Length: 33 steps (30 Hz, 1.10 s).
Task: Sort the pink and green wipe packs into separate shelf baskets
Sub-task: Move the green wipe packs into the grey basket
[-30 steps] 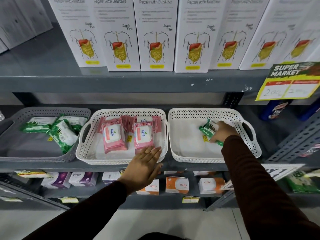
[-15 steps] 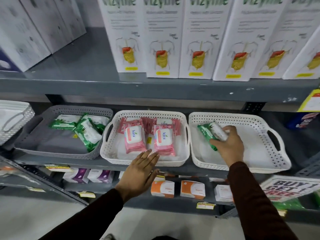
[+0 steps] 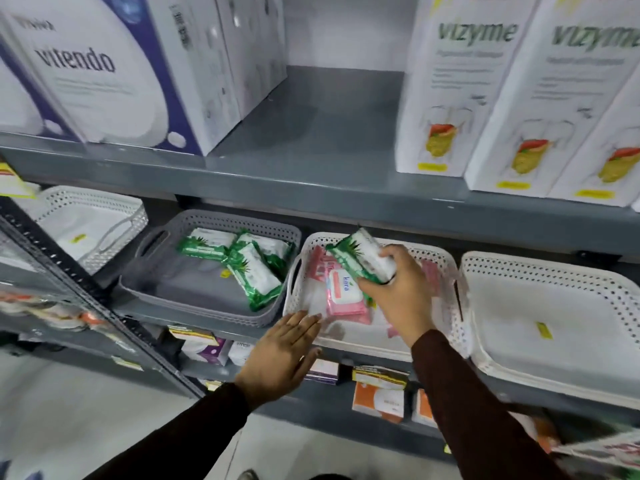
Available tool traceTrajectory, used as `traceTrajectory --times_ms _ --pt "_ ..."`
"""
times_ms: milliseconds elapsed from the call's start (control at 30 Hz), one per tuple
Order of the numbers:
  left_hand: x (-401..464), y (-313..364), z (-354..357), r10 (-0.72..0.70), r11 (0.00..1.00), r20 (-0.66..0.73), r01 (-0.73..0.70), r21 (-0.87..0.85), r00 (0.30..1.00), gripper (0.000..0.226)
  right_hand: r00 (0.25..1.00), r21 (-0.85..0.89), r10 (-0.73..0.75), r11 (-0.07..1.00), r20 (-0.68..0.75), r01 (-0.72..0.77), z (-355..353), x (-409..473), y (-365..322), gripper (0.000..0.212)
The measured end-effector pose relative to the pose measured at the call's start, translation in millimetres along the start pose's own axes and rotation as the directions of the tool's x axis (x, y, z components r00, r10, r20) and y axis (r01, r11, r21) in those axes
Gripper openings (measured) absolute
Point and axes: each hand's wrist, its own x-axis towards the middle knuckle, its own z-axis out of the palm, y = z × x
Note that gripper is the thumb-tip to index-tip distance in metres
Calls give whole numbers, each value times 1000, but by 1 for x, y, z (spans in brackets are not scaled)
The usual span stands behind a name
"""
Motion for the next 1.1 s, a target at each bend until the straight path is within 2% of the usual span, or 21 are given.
traceTrajectory --times_ms 167,333,467,600,733,833,900,933,1033,1100 --pt "-30 -53 -20 -59 998 -15 60 9 998 50 981 -26 -124 991 147 129 77 9 -60 48" --pt "-73 -111 -39 -237 971 -4 237 33 972 54 954 -105 -175 973 245 206 156 17 -108 44" --pt "-100 -147 -57 -319 946 6 318 67 948 58 925 -158 -163 961 343 228 214 24 -138 41" --pt "-120 -176 -70 -353 933 26 349 87 935 62 919 -271 -163 924 359 270 267 25 -160 38" --pt "-131 -188 -81 -335 940 35 332 82 942 62 833 -441 -68 823 550 358 299 16 -169 45" --pt "-131 -186 -82 -318 946 9 317 64 948 60 798 -442 -55 809 600 387 298 13 -176 43" --pt "-125 -179 -77 -279 959 -20 280 37 960 56 807 -408 -70 835 587 369 285 10 -178 45" --pt "-119 -173 -73 -247 969 -35 247 16 968 54 834 -381 -92 859 543 343 275 9 -176 45" --pt "-91 -144 -60 -138 988 -78 132 -76 987 46 950 -291 -135 931 281 218 223 6 -149 38" --pt "-61 -116 -49 -51 989 -118 33 -146 992 40 990 -321 -86 939 115 119 172 4 -110 31"
